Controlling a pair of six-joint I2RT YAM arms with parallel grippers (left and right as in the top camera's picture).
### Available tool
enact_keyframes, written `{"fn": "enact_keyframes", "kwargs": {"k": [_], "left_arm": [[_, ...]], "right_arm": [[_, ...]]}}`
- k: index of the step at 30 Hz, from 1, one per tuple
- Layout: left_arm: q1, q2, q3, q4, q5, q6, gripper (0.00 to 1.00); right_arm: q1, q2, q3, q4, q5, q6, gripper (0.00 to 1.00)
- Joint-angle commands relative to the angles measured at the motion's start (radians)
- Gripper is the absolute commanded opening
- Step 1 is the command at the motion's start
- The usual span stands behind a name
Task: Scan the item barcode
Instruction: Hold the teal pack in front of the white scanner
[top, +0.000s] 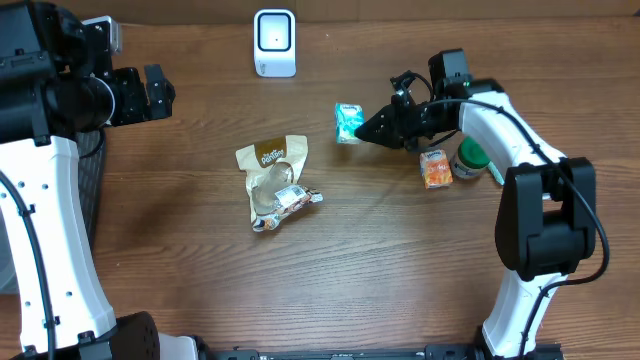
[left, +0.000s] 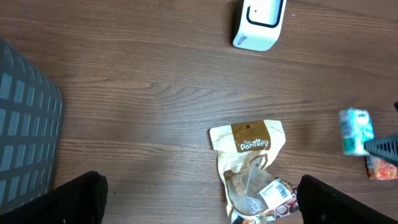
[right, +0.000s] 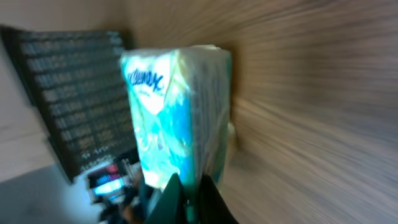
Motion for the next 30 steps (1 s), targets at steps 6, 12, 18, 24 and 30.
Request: {"fn": "enact_keyframes", "kwargs": {"k": [6, 12, 18, 24, 30], "left_arm": [[0.004, 0.002, 0.008, -0.001, 0.008, -0.013, 1.0], [0.004, 0.002, 0.008, -0.001, 0.008, -0.013, 1.0], [0.004, 0.002, 0.008, -0.001, 0.008, -0.013, 1.0], [0.004, 0.002, 0.008, -0.001, 0.008, -0.013, 0.99], [0.004, 0.002, 0.008, -0.001, 0.008, -0.013, 1.0]], "right_arm": [[0.101, -0.086, 0.301, -0.284, 0.455, -0.14, 0.04], [0.317, -0.085, 0.431, -0.206, 1.033, -0.09, 0.04], [0.433, -0.039, 0.431, 0.01, 1.365, -0.183, 0.04], [0.44, 0.011, 0.431, 0.17, 1.418, -0.266, 0.04], [0.441, 0.035, 0.431, 0.379, 1.41, -0.423, 0.04]]}}
